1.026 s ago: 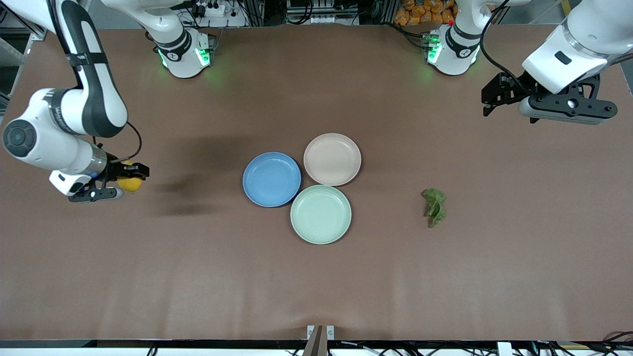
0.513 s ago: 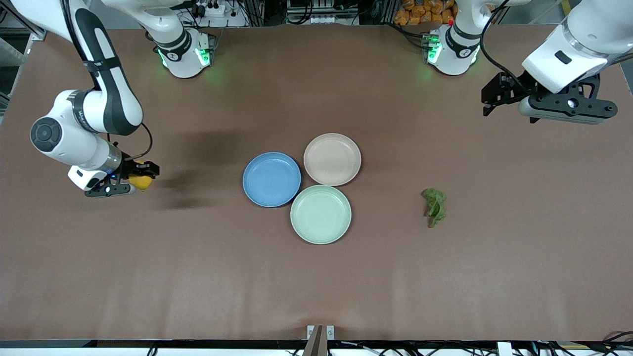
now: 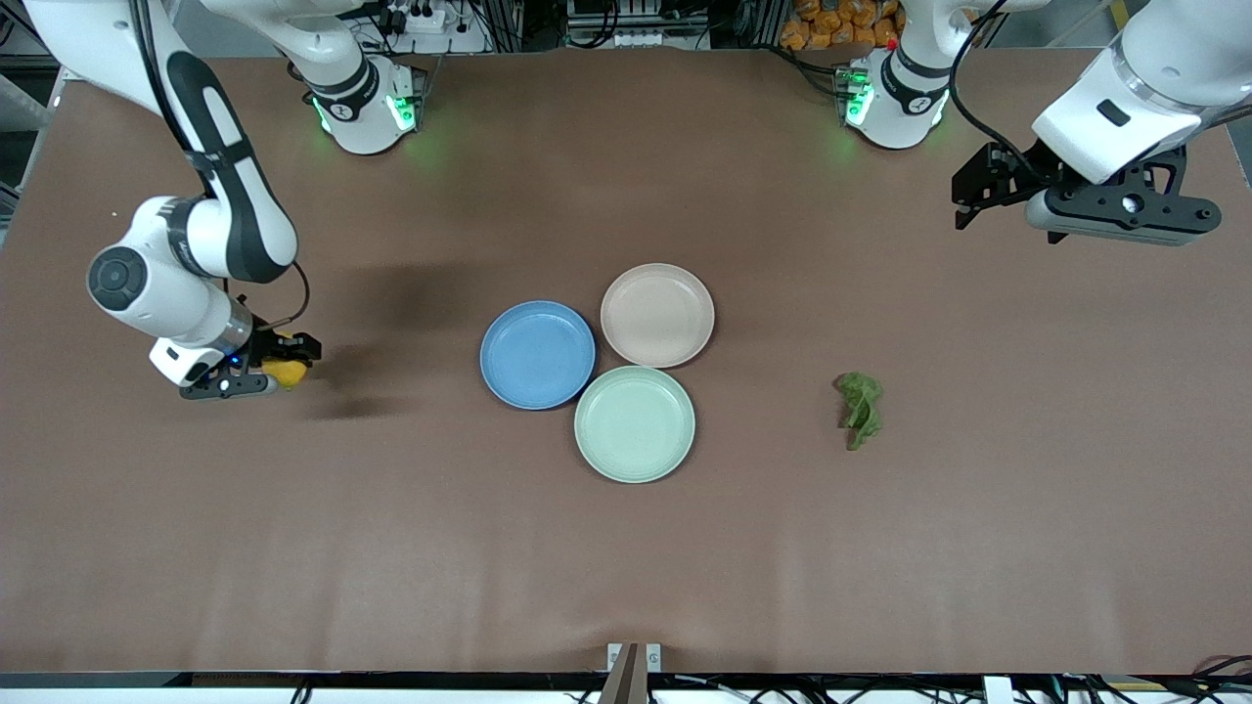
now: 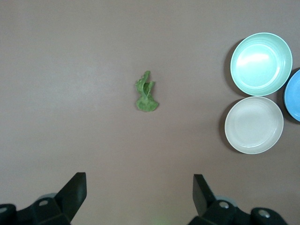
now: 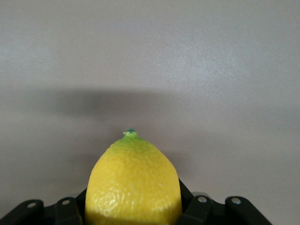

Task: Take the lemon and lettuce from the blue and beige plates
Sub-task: 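Lower the lemon to the table with the right gripper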

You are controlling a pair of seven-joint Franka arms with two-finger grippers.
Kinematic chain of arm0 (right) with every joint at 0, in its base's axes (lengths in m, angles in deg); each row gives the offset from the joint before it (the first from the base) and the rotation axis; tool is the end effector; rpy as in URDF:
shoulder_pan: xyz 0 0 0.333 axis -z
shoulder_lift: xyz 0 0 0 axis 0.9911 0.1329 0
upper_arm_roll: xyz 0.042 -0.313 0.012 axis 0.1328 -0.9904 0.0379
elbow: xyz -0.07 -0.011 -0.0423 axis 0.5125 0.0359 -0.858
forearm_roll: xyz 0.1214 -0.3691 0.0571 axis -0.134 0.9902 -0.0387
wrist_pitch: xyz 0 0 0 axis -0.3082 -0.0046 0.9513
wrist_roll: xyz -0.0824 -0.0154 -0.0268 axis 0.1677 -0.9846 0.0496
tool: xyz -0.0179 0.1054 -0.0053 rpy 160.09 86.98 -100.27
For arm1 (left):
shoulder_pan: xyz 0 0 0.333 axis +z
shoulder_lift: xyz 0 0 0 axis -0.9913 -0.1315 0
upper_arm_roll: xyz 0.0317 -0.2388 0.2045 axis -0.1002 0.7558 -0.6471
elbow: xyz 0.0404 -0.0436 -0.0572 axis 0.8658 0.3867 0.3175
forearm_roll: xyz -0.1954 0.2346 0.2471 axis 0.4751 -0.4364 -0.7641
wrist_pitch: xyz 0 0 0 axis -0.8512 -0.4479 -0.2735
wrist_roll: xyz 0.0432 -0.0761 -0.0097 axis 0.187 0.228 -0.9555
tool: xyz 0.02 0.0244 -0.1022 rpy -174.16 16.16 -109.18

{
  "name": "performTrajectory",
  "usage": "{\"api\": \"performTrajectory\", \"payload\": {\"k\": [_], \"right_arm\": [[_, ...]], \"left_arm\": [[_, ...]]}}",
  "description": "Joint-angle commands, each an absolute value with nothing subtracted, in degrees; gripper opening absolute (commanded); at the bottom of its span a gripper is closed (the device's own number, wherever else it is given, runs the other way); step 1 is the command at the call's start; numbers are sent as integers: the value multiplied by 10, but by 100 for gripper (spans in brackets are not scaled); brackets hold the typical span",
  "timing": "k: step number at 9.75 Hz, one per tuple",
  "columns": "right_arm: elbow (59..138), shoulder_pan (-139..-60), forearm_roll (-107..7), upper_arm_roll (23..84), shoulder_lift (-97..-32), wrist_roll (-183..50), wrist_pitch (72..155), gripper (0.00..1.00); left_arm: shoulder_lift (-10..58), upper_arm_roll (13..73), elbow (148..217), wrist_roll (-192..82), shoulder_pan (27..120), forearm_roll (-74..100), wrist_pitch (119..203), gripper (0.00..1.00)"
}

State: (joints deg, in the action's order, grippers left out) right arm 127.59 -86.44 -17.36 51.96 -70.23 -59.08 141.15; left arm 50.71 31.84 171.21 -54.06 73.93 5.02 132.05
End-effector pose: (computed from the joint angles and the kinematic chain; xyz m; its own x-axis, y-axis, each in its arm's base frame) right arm 0.5452 -0.0307 0.2330 0.9944 0.1016 -0.0281 0.1013 -0.9948 -0.0118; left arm 0.5250 -0.1500 0.6483 0.9834 -0.1803 0.0192 -0.1805 -0.9835 0.0104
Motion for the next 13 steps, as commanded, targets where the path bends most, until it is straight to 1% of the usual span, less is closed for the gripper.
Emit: {"api": "performTrajectory", "payload": {"k": [1, 4, 6, 8, 10, 11, 12, 13], "right_arm": [[1279, -849, -170, 532, -679, -583, 1449, 50], [1278, -851, -172, 533, -646, -584, 1481, 50], [1277, -853, -174, 534, -637, -584, 1493, 51], [1273, -854, -178, 534, -624, -585, 1504, 53], [1273, -857, -178, 534, -616, -586, 1518, 58], [1273, -857, -178, 534, -615, -586, 1518, 72], [1272, -857, -178, 534, -615, -586, 1517, 96], [1269, -856, -178, 534, -615, -587, 1516, 100]], "left_arm": [[503, 317, 1699, -525, 739, 65, 1308, 100], [501, 317, 1700, -525, 742, 66, 1308, 100], [502, 316, 1700, -528, 740, 65, 1308, 100], [502, 317, 1701, -532, 739, 65, 1308, 100], [502, 316, 1701, -532, 744, 65, 1308, 100], [501, 316, 1701, -533, 744, 64, 1308, 100], [501, 316, 1703, -532, 744, 62, 1308, 100], [501, 316, 1703, -528, 746, 63, 1308, 100]]}}
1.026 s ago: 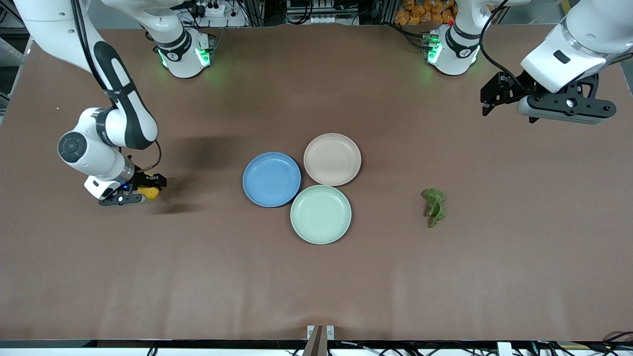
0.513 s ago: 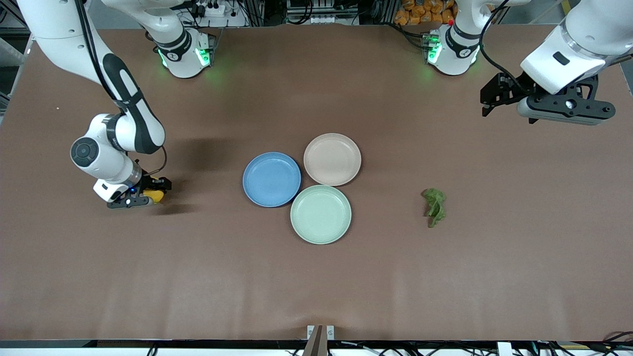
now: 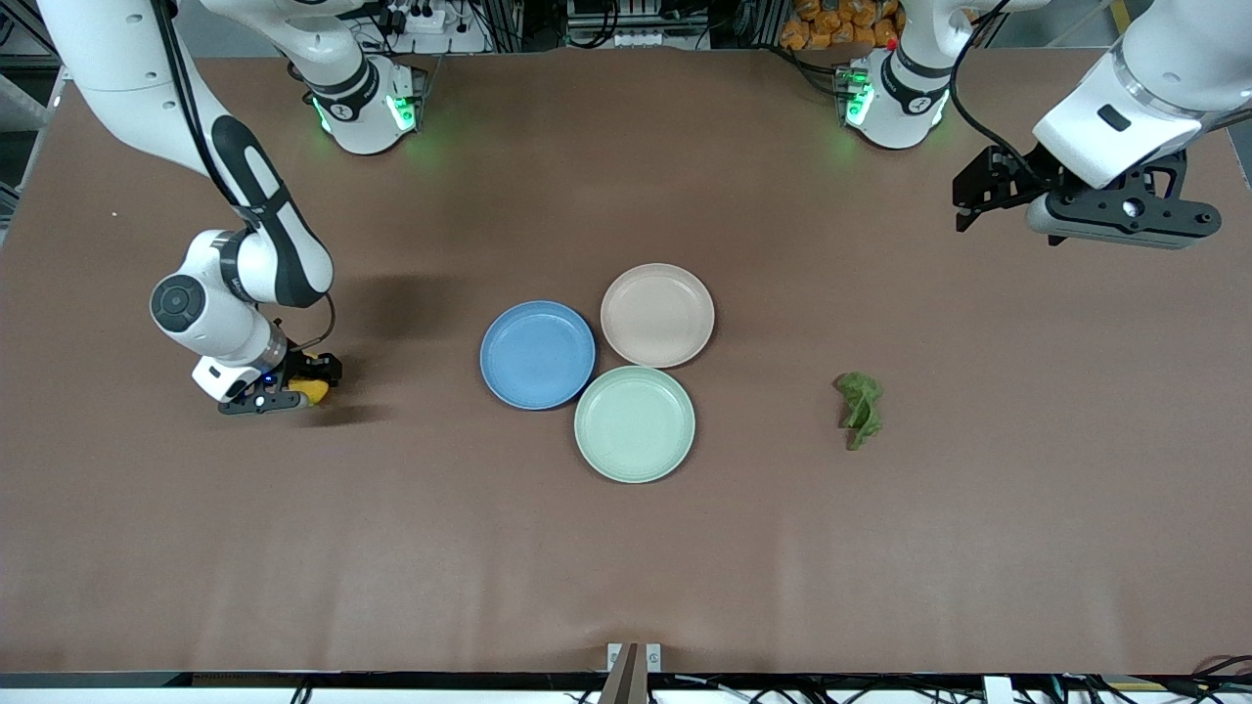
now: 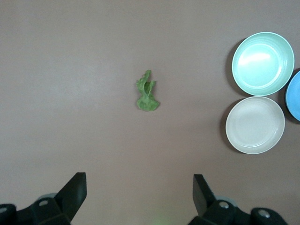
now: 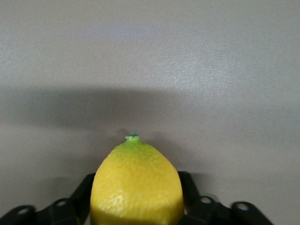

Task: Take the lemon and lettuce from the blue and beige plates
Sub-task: 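Lower the lemon to the table with the right gripper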

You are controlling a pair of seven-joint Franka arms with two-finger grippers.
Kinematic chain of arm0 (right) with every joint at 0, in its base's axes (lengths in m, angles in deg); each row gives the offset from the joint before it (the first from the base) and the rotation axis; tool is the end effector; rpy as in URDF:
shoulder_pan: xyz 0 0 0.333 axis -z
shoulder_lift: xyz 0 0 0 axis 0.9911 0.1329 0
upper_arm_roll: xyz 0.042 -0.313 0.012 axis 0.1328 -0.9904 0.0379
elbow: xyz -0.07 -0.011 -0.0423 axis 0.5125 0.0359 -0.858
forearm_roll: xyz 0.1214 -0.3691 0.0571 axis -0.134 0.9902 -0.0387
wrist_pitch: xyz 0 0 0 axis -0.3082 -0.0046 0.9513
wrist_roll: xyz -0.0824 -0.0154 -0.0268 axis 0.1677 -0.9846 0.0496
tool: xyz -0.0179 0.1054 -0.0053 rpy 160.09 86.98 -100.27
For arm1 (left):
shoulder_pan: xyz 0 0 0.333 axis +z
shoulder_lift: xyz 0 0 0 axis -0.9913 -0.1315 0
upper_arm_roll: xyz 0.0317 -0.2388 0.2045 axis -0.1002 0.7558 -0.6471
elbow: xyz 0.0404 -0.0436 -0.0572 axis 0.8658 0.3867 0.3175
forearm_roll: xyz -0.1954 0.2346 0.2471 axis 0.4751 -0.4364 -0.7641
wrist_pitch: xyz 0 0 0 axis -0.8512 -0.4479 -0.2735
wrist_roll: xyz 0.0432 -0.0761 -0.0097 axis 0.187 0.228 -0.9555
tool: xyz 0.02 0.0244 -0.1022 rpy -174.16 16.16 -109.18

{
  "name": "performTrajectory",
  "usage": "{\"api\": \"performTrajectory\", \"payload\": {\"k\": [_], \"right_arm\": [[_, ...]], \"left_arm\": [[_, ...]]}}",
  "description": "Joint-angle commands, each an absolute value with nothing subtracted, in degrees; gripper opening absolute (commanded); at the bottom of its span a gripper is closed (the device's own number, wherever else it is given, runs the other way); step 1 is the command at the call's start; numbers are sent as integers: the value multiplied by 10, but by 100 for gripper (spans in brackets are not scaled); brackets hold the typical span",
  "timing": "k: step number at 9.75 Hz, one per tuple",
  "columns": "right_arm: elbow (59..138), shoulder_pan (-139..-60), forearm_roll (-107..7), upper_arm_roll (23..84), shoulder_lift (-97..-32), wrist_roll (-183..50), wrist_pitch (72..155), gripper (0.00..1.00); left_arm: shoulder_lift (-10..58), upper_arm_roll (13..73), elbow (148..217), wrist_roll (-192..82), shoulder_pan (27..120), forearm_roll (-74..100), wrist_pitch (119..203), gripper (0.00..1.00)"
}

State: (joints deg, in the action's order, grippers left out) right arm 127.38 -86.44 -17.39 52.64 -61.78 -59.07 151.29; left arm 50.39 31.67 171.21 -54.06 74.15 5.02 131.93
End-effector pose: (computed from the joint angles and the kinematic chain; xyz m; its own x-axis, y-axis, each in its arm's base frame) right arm 0.5466 -0.0274 0.1692 0.9936 0.1130 0.0014 0.1130 -0.9935 0.0160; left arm 0.5275 -0.1466 0.6451 0.9847 -0.1736 0.0115 -0.1737 -0.9847 0.0104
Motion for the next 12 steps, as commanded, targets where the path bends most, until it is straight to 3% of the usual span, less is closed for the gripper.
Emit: {"api": "performTrajectory", "payload": {"k": [1, 3, 7, 12], "right_arm": [[1265, -856, -178, 534, -615, -588, 1511, 100], [1239, -856, -178, 534, -619, -588, 1470, 100], [1117, -856, -216, 531, -625, -591, 1274, 100], [1076, -853, -216, 522, -676, -615, 1207, 100]], "left_arm": [[501, 313, 1703, -526, 747, 63, 1308, 100], [501, 310, 1707, -524, 749, 62, 1308, 100], [495, 310, 1704, -525, 749, 63, 1308, 100], [496, 310, 1703, -524, 757, 64, 1308, 100]]}}
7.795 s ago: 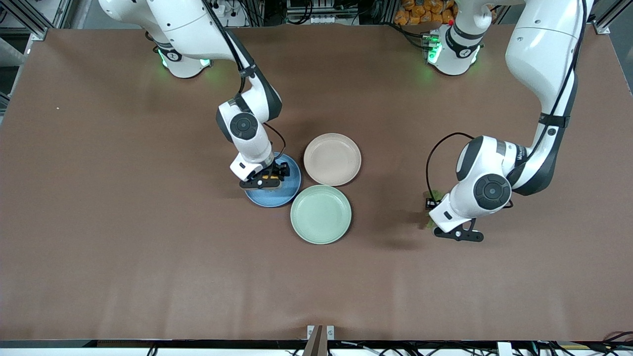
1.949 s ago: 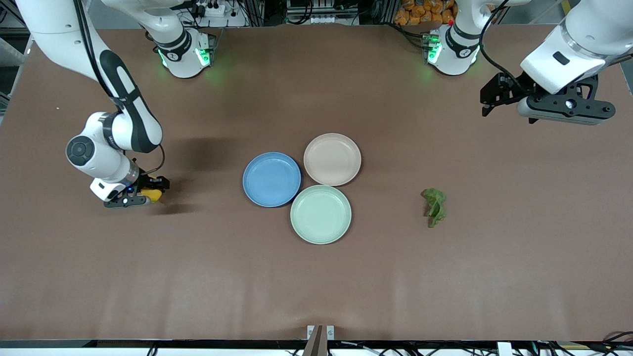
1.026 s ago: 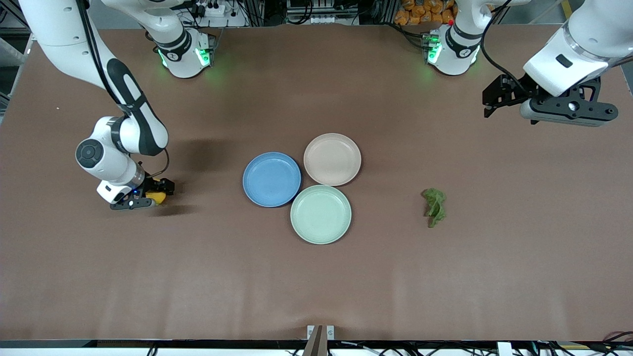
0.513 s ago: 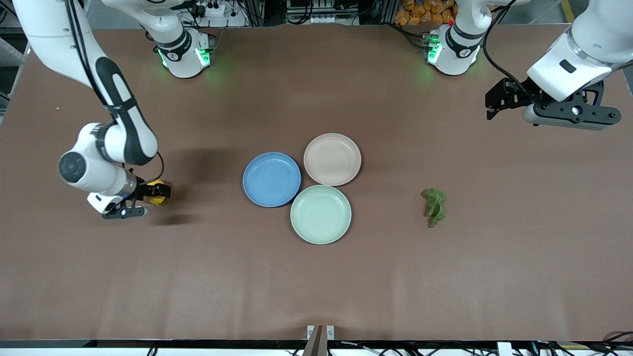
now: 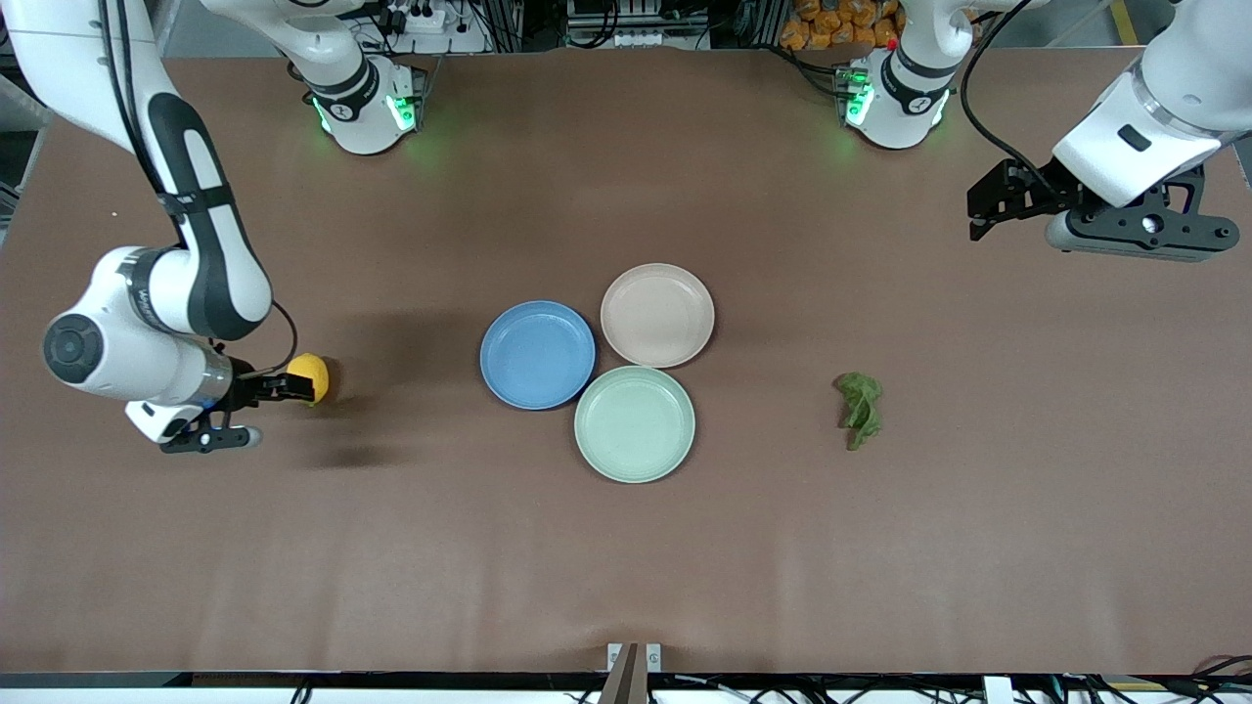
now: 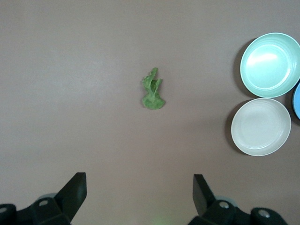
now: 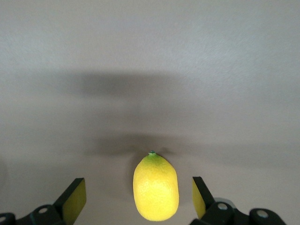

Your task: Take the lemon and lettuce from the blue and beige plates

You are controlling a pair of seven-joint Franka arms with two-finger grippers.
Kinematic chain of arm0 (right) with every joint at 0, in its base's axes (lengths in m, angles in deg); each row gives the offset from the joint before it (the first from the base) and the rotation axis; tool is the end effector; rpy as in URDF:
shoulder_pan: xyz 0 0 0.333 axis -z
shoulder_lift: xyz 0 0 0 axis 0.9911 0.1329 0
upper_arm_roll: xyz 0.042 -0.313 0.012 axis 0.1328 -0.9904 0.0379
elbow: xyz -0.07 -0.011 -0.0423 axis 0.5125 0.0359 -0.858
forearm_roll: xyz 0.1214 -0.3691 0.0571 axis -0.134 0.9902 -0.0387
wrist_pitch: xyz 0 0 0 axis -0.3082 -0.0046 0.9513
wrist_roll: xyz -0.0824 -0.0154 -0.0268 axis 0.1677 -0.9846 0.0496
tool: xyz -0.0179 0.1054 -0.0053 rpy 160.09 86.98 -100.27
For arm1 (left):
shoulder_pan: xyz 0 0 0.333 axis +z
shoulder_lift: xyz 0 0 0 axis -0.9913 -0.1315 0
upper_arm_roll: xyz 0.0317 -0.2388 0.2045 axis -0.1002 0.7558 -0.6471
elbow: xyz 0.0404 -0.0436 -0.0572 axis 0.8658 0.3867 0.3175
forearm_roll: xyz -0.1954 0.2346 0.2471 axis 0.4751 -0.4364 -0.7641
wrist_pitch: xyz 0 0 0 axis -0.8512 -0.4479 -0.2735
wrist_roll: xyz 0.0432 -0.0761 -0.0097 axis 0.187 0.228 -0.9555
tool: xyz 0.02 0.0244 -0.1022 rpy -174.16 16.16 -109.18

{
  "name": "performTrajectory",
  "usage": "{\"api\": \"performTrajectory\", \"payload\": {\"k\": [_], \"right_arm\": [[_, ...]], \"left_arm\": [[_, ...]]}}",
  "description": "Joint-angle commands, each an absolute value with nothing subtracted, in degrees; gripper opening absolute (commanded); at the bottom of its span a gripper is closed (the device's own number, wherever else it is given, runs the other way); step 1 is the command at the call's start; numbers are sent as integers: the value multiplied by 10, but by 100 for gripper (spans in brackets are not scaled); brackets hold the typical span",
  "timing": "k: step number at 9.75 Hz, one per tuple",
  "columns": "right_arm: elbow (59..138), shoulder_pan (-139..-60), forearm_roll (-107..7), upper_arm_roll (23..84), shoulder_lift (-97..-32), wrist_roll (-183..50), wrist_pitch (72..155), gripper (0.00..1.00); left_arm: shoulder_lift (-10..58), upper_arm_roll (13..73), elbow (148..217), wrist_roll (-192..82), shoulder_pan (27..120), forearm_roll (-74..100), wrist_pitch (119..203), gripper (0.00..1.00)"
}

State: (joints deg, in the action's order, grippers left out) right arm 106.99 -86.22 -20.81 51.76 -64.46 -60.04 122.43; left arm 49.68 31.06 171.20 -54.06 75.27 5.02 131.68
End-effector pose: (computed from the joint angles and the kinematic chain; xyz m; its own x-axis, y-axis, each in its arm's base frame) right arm 0.6238 -0.0288 0.2917 0.9944 0.0620 -0.0857 0.0560 -0.9959 -0.0710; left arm 0.5350 -0.1309 0.6381 0.9896 -0.1439 -0.0050 -0.1438 -0.9896 0.0104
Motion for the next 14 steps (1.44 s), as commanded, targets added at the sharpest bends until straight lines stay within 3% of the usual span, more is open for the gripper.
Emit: {"api": "performTrajectory", "payload": {"k": [1, 14], "right_arm": [[1076, -851, -216, 522, -694, -620, 1190, 100], [1074, -822, -138, 581, -897, -685, 1010, 100]], "left_arm": [[496, 310, 1704, -524, 757, 64, 1308, 100], [505, 302, 1699, -537, 764, 57, 1308, 100]]}}
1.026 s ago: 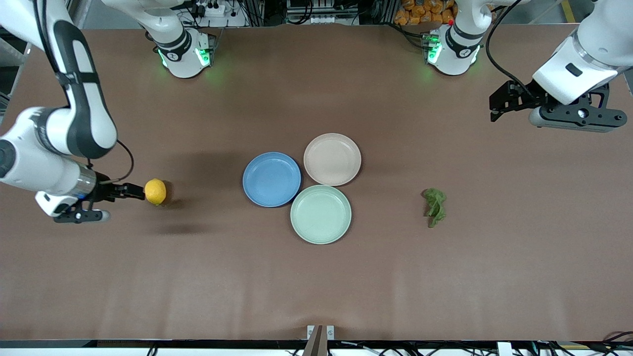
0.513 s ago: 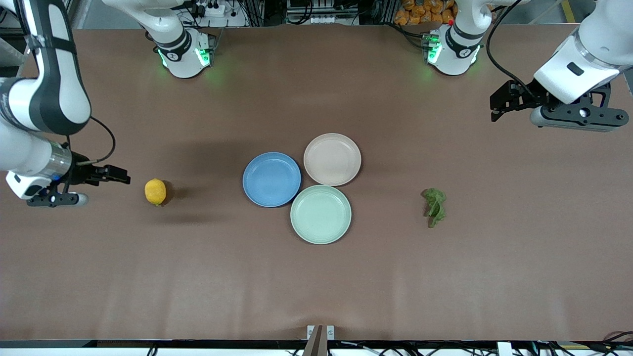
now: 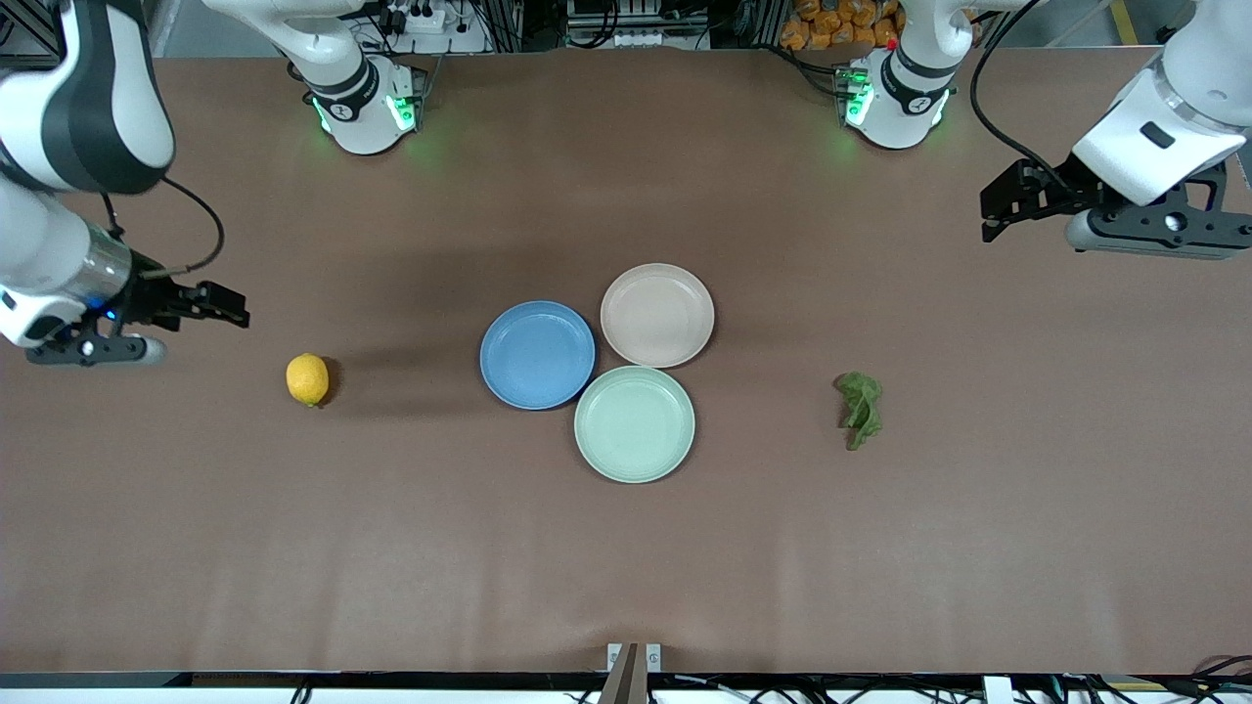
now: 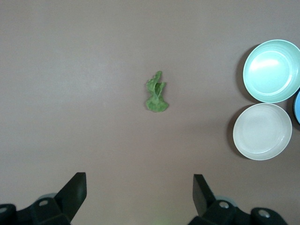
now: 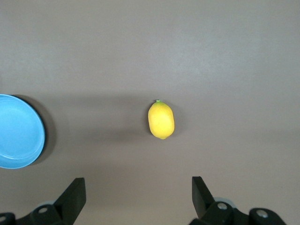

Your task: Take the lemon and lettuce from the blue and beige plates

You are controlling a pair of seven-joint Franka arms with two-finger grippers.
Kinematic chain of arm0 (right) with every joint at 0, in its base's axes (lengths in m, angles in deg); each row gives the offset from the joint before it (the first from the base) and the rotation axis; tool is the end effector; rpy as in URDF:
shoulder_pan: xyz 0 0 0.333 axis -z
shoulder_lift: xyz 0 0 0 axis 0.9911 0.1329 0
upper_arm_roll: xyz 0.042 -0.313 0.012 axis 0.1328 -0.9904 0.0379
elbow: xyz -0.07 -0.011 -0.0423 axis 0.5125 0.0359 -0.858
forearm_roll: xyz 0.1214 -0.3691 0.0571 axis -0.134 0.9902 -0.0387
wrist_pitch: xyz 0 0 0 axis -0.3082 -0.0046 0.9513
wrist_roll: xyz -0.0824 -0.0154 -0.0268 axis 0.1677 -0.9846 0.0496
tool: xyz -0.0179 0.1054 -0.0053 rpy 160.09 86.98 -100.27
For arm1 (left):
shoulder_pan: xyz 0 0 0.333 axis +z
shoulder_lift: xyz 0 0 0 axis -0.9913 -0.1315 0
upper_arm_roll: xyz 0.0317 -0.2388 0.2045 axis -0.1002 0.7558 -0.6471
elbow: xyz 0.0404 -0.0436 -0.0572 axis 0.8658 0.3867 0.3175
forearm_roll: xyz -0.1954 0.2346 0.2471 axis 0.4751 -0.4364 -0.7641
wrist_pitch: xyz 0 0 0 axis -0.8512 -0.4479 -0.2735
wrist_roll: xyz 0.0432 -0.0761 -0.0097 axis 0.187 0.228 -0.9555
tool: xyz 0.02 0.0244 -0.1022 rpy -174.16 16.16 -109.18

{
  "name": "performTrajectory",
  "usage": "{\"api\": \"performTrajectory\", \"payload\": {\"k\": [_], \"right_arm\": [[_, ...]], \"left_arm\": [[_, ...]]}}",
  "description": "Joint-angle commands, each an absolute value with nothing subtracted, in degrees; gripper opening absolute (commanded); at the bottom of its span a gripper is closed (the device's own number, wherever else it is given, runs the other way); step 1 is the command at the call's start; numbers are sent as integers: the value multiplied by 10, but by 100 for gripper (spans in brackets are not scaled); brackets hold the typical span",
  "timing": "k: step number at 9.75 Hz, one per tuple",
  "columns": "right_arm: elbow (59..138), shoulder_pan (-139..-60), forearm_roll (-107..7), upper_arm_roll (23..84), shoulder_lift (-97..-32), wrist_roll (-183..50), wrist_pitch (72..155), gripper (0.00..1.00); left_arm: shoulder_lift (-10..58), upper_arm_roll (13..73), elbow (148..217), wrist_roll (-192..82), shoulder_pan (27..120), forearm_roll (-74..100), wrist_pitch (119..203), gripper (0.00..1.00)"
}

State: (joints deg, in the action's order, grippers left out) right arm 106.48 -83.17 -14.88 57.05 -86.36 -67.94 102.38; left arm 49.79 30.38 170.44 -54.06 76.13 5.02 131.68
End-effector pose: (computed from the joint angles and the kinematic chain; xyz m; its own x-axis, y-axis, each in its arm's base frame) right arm 0.5627 -0.0098 0.4955 0.9979 0.0267 -0.0582 0.0248 -0.9991 -0.0334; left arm 0.5379 -0.1164 0.6453 0.9931 -0.1172 0.0101 -0.1173 -0.9930 0.0116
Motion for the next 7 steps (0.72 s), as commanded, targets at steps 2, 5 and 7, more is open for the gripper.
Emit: {"api": "performTrajectory", "payload": {"k": [2, 5, 7], "right_arm": [[1045, -821, -138, 580, -917, -673, 996, 100], [958, -827, -135, 578, -909, -673, 947, 100], [915, -834, -134, 576, -893, -675, 918, 100]], "left_arm": [[512, 302, 1699, -542, 764, 57, 1308, 100], [512, 301, 1699, -541, 764, 57, 1308, 100], [512, 303, 1699, -543, 764, 57, 1308, 100]]}}
